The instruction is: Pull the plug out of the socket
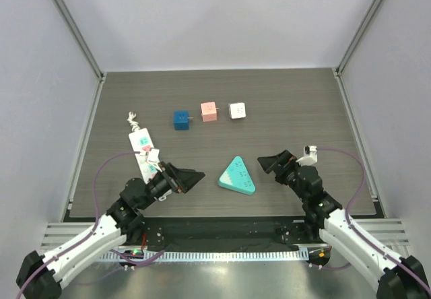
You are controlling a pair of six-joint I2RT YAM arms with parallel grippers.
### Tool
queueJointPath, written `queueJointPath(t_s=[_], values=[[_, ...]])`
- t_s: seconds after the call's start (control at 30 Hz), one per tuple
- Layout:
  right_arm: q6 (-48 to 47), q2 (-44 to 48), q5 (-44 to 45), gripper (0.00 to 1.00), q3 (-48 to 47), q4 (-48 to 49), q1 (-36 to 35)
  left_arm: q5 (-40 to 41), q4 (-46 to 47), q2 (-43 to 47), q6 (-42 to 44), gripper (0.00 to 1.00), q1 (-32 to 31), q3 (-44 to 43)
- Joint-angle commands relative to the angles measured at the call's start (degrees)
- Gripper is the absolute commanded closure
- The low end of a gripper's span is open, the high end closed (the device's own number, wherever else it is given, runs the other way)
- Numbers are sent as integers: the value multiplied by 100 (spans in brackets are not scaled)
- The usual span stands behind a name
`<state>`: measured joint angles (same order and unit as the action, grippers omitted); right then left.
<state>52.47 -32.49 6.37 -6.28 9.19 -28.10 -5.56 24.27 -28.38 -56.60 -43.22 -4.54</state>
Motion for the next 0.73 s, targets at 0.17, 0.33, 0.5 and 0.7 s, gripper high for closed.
queueJointPath(t_s=[0.17, 0.33, 0.5, 0.7], values=[[1135, 2341, -426, 0, 1305, -263, -29, -85, -1396, 2361, -598, 0, -20, 832], [1134, 3075, -119, 0, 1270, -1420, -20, -269, -1926, 2621, -545, 0, -11, 805], [1143, 2669, -92, 0, 1270, -1332, -20, -376, -2066, 2670, -484, 0, -20, 805], [1117, 2774, -364, 0, 1288, -1008, -20, -410, -2200, 2970, -606, 0, -11, 805]])
